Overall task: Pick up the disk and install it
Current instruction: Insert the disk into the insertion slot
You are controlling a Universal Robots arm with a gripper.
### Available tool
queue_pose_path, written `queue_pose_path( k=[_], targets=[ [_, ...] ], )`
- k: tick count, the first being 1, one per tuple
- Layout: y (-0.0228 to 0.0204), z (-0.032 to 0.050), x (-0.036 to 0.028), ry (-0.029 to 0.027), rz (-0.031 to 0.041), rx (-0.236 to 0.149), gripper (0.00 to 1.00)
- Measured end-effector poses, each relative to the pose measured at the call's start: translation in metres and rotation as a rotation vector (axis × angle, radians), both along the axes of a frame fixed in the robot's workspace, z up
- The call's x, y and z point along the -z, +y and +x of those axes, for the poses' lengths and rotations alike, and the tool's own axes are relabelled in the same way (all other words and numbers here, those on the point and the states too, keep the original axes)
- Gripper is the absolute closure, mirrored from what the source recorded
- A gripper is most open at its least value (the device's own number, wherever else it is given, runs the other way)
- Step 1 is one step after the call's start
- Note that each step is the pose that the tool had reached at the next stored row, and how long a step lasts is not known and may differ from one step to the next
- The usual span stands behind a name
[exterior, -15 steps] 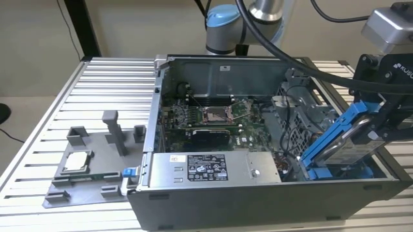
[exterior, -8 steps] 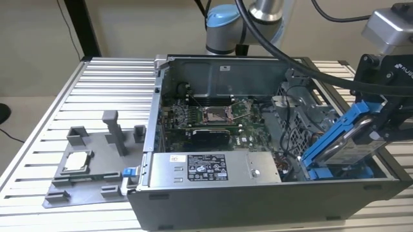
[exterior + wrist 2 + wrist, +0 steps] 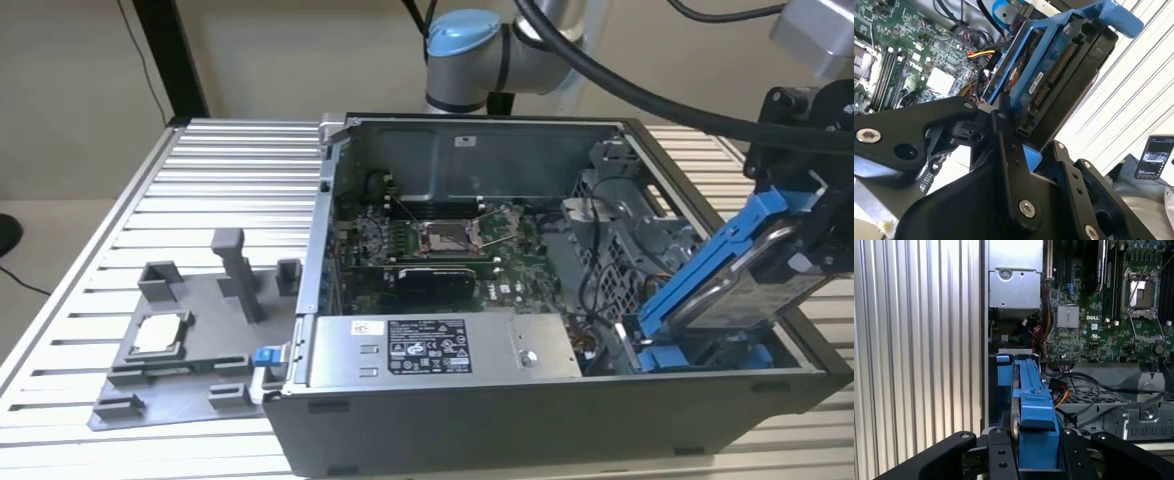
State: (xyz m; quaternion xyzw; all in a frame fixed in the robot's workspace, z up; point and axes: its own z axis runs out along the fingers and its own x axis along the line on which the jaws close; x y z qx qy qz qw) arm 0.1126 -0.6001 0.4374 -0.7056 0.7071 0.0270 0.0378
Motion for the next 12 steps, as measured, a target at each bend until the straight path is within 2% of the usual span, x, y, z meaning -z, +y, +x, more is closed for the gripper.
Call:
queue_pose_path(
  k=[2,5,7,10,11,12],
  targets=[
    [0.0001,0.0,-0.0047,-0.0049,0.0,0.0,1.0],
    [0.0009,-0.0016,-0.0084,-0.0197,-0.0001,0.001,1.0],
    [0.0016,-0.0045,-0.0085,-0.0358,0.0,0.002,1.0],
    [0.0026,-0.0119,-0.0086,-0.0636,-0.0002,0.002,1.0],
    [0.0027,-0.0152,-0.0086,-0.0705,-0.0002,0.002,1.0],
    [0.0027,-0.0174,-0.0086,-0.072,-0.0004,0.002,1.0]
  ],
)
